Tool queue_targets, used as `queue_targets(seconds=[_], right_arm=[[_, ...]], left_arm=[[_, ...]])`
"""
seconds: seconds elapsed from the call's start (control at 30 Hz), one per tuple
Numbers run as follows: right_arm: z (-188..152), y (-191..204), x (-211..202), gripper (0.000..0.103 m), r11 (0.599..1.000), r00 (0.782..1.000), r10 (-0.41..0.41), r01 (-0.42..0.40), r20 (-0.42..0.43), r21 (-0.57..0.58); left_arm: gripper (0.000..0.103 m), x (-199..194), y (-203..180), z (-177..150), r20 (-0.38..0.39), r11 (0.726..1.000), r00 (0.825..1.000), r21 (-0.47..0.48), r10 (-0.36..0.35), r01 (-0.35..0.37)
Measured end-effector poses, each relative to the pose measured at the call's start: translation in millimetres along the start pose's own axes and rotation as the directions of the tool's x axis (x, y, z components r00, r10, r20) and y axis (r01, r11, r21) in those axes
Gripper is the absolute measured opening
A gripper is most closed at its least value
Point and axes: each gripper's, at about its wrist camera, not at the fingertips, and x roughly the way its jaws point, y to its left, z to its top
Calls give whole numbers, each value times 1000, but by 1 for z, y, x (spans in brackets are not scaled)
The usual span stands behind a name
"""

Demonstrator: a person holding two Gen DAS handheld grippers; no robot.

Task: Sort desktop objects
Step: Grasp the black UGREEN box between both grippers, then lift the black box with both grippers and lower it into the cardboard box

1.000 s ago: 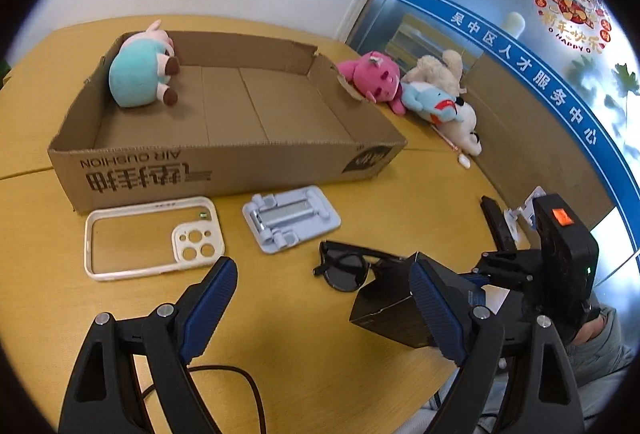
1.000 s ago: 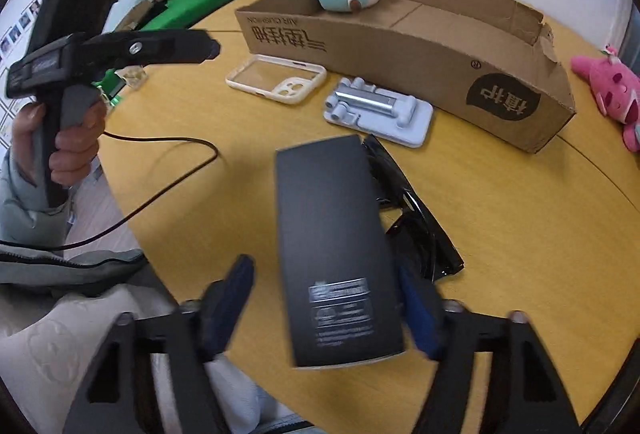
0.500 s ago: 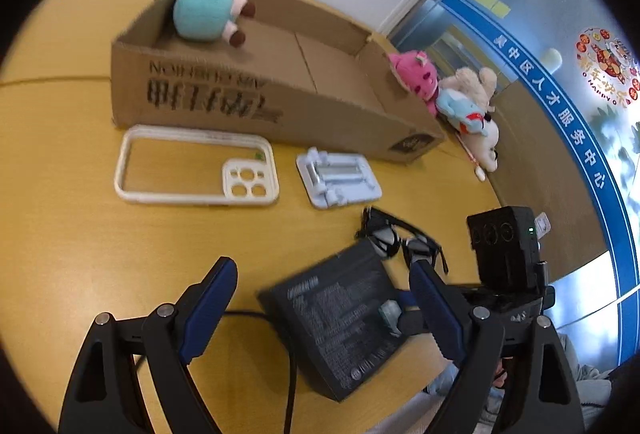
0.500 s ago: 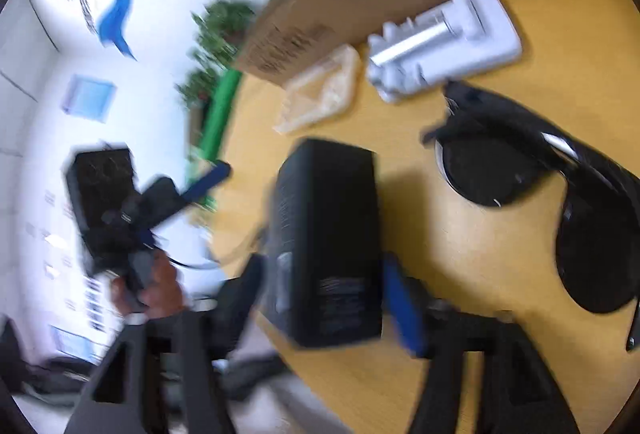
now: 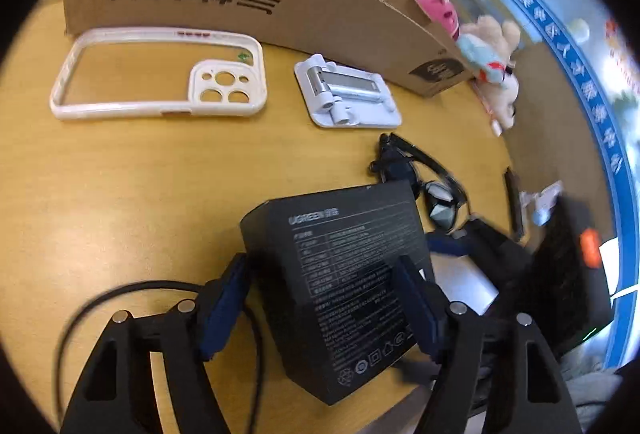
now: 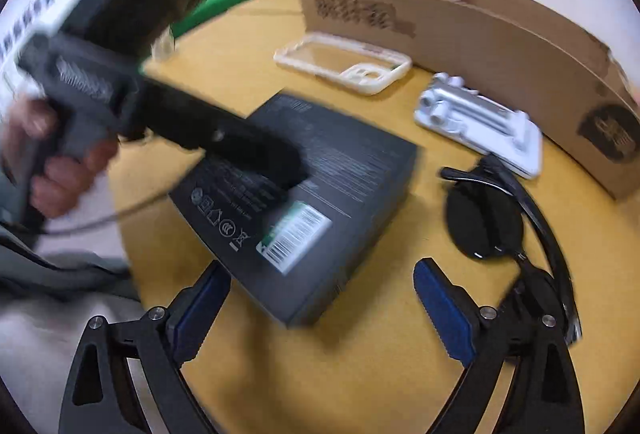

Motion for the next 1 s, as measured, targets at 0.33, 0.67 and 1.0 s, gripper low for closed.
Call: queue_targets(seconds=[0.33,0.67,1.0], right_arm=[[17,5,-13,88,997,992,-52,57,111,-43],[117,-35,-116,88,957,895,-198,264,401,-118],[242,-80,-214,87,885,764,-283,441,579,-150]], left_arm=[[70,-19,-19,16,124,1000,992,-1,29,-29],[69,-111,-115,126,435,960,900,239,25,-143],[69,-197,-163,244,625,915,773,368,-112,-165]])
